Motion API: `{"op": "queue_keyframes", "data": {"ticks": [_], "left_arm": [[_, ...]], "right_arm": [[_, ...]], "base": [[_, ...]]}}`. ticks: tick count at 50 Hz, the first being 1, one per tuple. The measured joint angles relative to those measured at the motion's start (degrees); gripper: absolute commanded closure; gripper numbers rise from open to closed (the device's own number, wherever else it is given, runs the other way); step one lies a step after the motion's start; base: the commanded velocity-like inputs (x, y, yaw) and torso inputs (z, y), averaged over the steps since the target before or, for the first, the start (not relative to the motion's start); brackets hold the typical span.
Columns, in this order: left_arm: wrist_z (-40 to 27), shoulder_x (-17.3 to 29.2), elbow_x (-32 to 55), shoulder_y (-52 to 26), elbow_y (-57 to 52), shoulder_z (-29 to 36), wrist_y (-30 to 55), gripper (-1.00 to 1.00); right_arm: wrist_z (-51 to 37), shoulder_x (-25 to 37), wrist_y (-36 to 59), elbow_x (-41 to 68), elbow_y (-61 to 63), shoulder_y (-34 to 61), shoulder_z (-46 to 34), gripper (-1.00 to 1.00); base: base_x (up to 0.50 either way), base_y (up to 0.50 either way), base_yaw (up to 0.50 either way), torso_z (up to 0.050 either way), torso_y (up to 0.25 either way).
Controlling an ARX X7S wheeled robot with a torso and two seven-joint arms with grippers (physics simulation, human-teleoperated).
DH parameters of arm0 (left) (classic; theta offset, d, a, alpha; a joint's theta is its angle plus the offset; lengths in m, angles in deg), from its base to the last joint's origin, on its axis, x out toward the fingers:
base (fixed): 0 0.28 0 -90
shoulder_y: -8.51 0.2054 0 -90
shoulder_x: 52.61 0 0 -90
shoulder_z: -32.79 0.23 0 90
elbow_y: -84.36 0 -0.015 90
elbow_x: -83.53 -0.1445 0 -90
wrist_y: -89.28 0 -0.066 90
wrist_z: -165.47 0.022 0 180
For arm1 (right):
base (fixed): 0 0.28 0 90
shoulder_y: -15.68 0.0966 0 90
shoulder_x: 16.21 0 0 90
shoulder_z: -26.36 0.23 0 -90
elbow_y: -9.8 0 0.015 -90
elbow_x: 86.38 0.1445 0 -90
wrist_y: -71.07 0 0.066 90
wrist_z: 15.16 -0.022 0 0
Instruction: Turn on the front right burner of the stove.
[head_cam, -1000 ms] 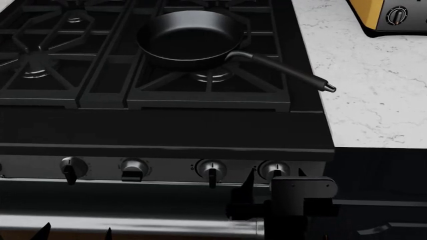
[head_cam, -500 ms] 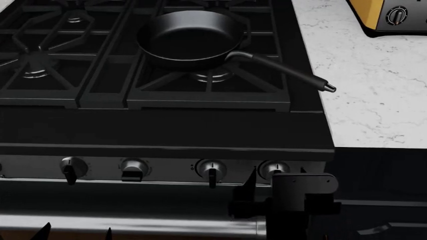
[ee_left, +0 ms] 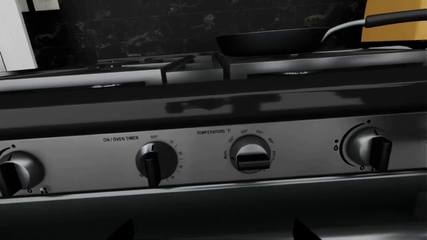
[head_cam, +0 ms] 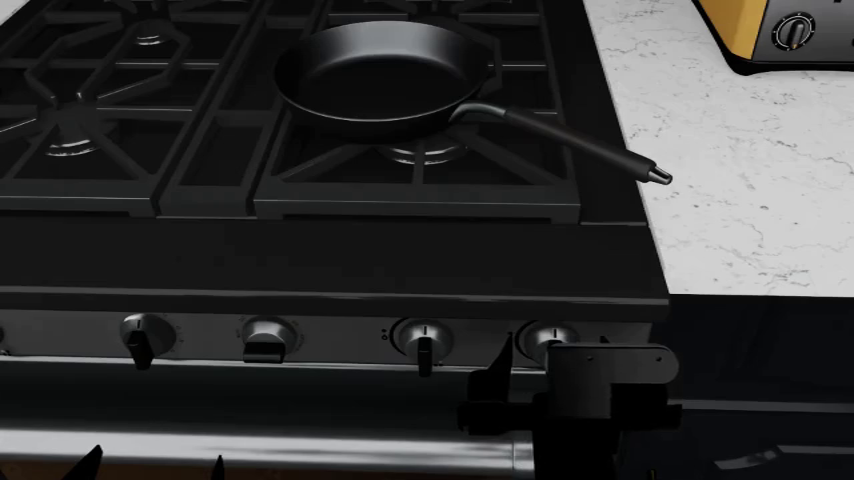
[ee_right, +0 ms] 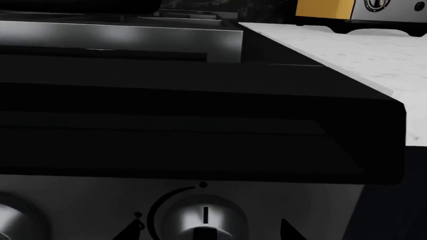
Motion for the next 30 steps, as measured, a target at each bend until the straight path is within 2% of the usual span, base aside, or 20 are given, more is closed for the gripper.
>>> {"op": "queue_keyframes", "data": {"ticks": [21,22,30], "left_arm": [[-0.26,0.39,0.72,-0.23,0.13,0.45,-0.03,-1.0],[-0.28,0.41,0.74,-0.23,0.12,0.47,-0.03,-1.0],[-0.42,0.57,0.9,-0.24,0.08,0.66,-0.09,-1.0]], "right_arm": [[0.3,-0.36,0.95,0.02,0.02,0.16,1.39,-1.0],[0.32,-0.36,1.09,-0.02,0.02,0.12,1.42,1.0],[0.5,-0.25,1.99,0.66,0.88,-0.13,0.86,1.0]], "base": [[0.0,0.0,0.0,0.0,0.0],[0.0,0.0,0.0,0.0,0.0],[0.0,0.0,0.0,0.0,0.0]]}}
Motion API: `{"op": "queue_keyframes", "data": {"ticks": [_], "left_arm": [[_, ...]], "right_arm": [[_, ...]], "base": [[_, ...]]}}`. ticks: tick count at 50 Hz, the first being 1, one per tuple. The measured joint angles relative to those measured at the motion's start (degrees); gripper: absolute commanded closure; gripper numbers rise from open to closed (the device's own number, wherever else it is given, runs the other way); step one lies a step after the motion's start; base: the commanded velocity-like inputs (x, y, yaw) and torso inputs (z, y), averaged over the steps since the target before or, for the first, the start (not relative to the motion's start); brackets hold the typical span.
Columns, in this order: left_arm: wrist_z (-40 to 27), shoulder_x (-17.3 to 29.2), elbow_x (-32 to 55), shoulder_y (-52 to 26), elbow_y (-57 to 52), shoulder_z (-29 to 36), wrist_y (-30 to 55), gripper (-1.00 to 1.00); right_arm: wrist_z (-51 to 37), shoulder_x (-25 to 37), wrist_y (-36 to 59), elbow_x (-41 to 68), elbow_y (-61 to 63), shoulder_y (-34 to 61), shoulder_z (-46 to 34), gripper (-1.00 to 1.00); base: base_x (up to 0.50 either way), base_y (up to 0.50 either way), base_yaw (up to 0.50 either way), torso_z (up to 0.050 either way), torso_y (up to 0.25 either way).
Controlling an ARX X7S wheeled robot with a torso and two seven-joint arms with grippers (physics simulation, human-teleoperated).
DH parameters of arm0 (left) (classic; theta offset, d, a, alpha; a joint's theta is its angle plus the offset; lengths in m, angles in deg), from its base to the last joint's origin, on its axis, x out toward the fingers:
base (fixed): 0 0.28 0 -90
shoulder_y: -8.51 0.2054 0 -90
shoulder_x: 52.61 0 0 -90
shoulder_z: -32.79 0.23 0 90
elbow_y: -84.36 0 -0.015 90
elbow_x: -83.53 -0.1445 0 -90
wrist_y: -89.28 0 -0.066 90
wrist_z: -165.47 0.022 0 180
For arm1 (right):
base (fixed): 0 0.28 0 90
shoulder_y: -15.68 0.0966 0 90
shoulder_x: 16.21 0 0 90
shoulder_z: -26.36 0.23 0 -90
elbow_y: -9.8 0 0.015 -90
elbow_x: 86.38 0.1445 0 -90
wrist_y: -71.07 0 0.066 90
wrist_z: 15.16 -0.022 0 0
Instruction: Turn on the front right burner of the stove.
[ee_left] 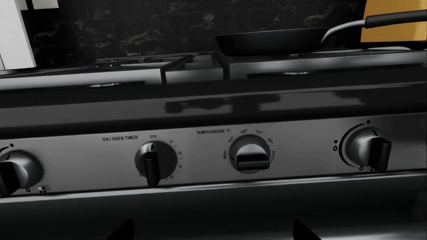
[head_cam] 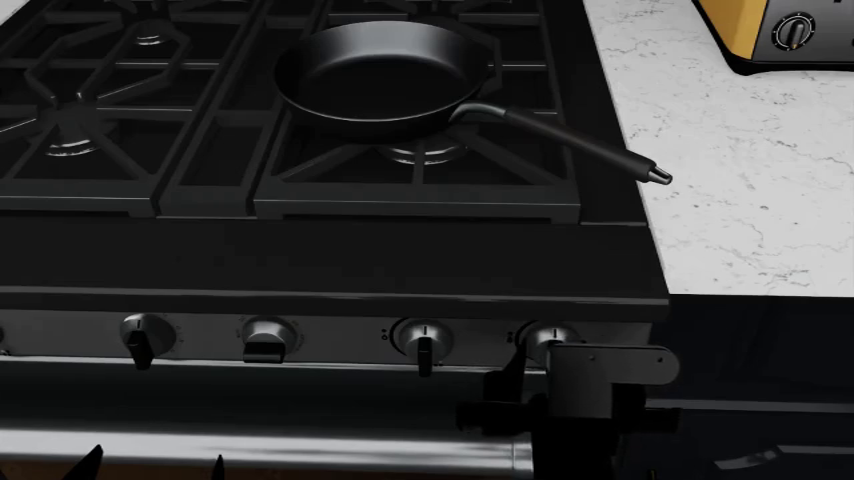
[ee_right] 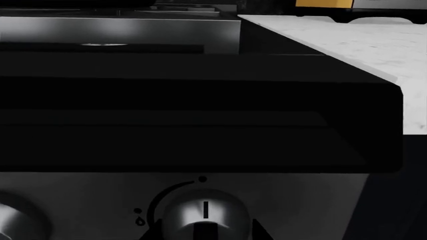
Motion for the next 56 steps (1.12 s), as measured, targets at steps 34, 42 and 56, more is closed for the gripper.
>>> {"op": "queue_keyframes", "data": {"ticks": [34,42,56], "left_arm": [[-0.8,0.61,0.29,-0.29,0.21,0.98,-0.12,-1.0],[-1.01,0.76,0.36,-0.32,0.2,1.22,-0.18,-1.0],[-1.35,1.02,0.57,-0.41,0.2,1.6,-0.26,-1.0]], "right_arm": [[-16.24,2.2,6.0,-3.48,1.74,0.71,-25.3,1.0],[-19.81,2.63,9.51,-4.59,1.9,1.61,-32.59,1.0],[-22.47,3.14,14.78,-6.54,2.49,2.76,-40.69,1.0]], "base": [[0.01,0.0,0.0,0.0,0.0],[0.01,0.0,0.0,-0.002,0.0],[0.02,0.0,0.01,-0.001,0.0]]}}
